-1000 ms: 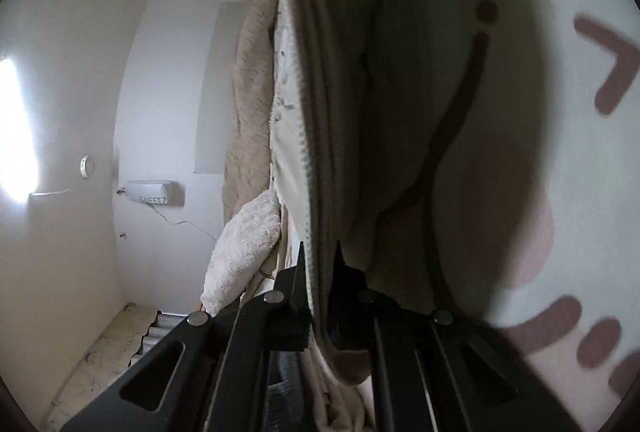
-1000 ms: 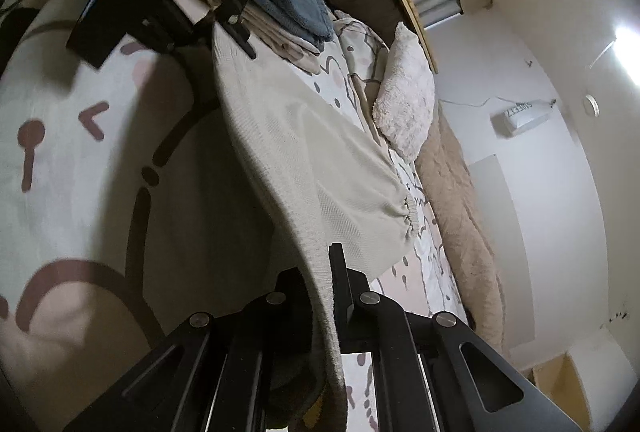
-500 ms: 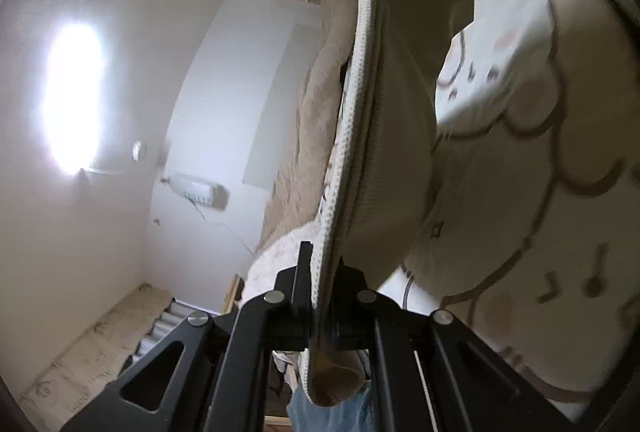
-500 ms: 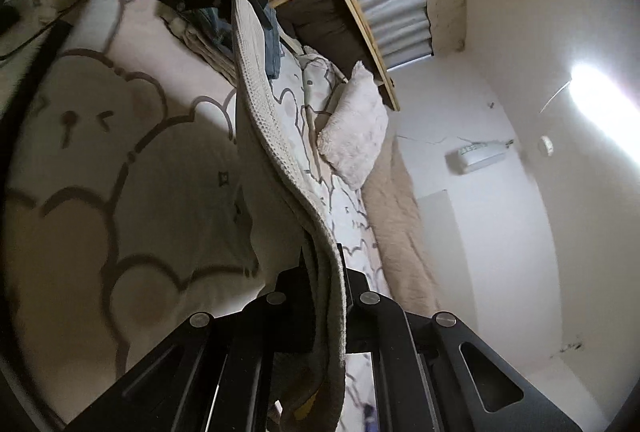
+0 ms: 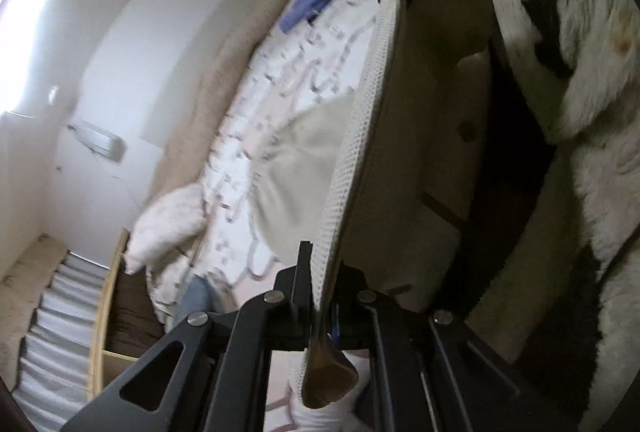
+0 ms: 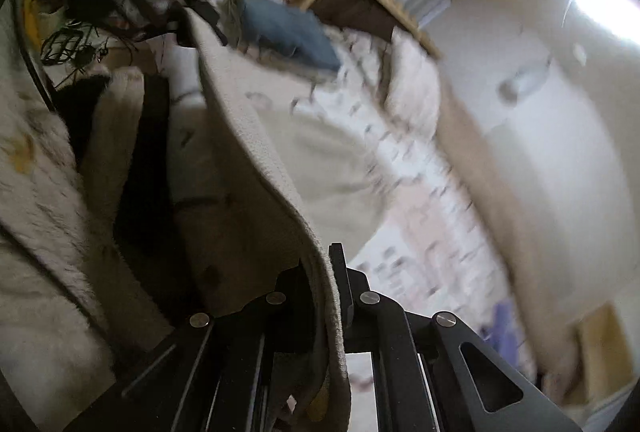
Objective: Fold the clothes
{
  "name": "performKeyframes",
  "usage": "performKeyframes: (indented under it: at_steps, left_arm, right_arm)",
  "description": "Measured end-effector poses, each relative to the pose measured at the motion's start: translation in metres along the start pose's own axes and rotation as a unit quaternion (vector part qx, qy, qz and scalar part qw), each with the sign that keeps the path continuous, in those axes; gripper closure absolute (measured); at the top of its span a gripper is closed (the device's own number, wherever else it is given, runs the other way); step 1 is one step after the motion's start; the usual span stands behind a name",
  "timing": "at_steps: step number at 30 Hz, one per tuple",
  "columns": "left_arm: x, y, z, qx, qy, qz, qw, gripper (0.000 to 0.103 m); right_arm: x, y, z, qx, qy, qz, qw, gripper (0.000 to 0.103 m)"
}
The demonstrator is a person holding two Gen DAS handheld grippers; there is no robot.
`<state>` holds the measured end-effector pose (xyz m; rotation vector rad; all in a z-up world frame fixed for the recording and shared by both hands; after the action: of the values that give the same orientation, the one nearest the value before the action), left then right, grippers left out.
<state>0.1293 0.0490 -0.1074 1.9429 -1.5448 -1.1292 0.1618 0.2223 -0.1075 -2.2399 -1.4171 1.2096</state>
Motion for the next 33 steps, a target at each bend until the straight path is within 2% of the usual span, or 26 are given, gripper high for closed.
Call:
performKeyframes:
  at_steps: [2, 4, 7, 9, 12, 14, 18, 21, 24, 26, 28, 29, 31, 32, 33]
  left_arm:
    - [-0.003, 0.012, 0.005, -0.007, 0.003, 0.007, 1.0000, 0.096]
    - [-0.013, 0.040, 0.008, -0.028, 0.001, 0.020, 0.9994, 0.094]
    - [-0.028, 0.082, 0.022, -0.058, 0.003, 0.041, 0.9974, 0.092]
    - [-0.031, 0.105, 0.047, -0.055, 0.022, 0.047, 0.9971, 0.092]
    - [-0.030, 0.139, 0.110, -0.021, 0.058, 0.032, 0.9976, 0.092]
    - [-0.027, 0.152, 0.150, 0.008, 0.077, 0.009, 0.9969, 0.092]
    - [-0.022, 0.173, 0.221, 0.064, 0.113, -0.041, 0.9907, 0.092]
    - [-0.018, 0.169, 0.256, 0.112, 0.137, -0.071, 0.9816, 0.092]
    - [-0.011, 0.152, 0.287, 0.177, 0.168, -0.094, 0.9651, 0.091]
    - [-0.006, 0.146, 0.307, 0.211, 0.180, -0.111, 0.9544, 0.083]
    - [-0.002, 0.165, 0.336, 0.227, 0.178, -0.143, 0.9468, 0.063]
    - [0.001, 0.174, 0.347, 0.236, 0.174, -0.165, 0.9417, 0.060]
    - [0.005, 0.186, 0.353, 0.241, 0.168, -0.208, 0.9328, 0.052]
    - [0.008, 0.193, 0.356, 0.232, 0.167, -0.227, 0.9310, 0.052]
    - [0.012, 0.201, 0.363, 0.220, 0.169, -0.242, 0.9299, 0.052]
  right_arm:
    - [0.000, -0.004, 0.015, -0.002, 0.004, 0.023, 1.000, 0.097]
    - [-0.008, -0.022, 0.020, 0.002, -0.001, 0.041, 0.999, 0.097]
    - [-0.033, -0.071, 0.036, 0.019, -0.007, 0.045, 0.999, 0.097]
    - [-0.049, -0.103, 0.053, 0.016, -0.004, 0.056, 0.998, 0.097]
    - [-0.068, -0.148, 0.096, -0.016, 0.015, 0.087, 0.996, 0.097]
    - [-0.074, -0.174, 0.140, -0.033, 0.039, 0.108, 0.993, 0.097]
    - [-0.075, -0.201, 0.221, -0.052, 0.084, 0.129, 0.987, 0.097]
    - [-0.069, -0.211, 0.271, -0.074, 0.110, 0.143, 0.981, 0.097]
    - [-0.058, -0.211, 0.309, -0.108, 0.138, 0.154, 0.972, 0.097]
    - [-0.049, -0.207, 0.338, -0.138, 0.163, 0.158, 0.964, 0.097]
    - [-0.040, -0.206, 0.355, -0.165, 0.176, 0.170, 0.956, 0.097]
    - [-0.036, -0.204, 0.360, -0.178, 0.181, 0.179, 0.951, 0.096]
    - [-0.029, -0.208, 0.369, -0.203, 0.187, 0.214, 0.937, 0.088]
    - [-0.025, -0.216, 0.372, -0.201, 0.188, 0.232, 0.933, 0.072]
    - [-0.022, -0.225, 0.376, -0.195, 0.189, 0.251, 0.929, 0.051]
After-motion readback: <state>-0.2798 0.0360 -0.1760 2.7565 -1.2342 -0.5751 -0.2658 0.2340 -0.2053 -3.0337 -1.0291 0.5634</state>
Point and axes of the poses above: each gripper's, at about its wrist camera, not at the fingertips, and z roughly the way its jaws point, y to its left, x to its underside, the point moved 7 cm from there along z, roughly the way its jaws point
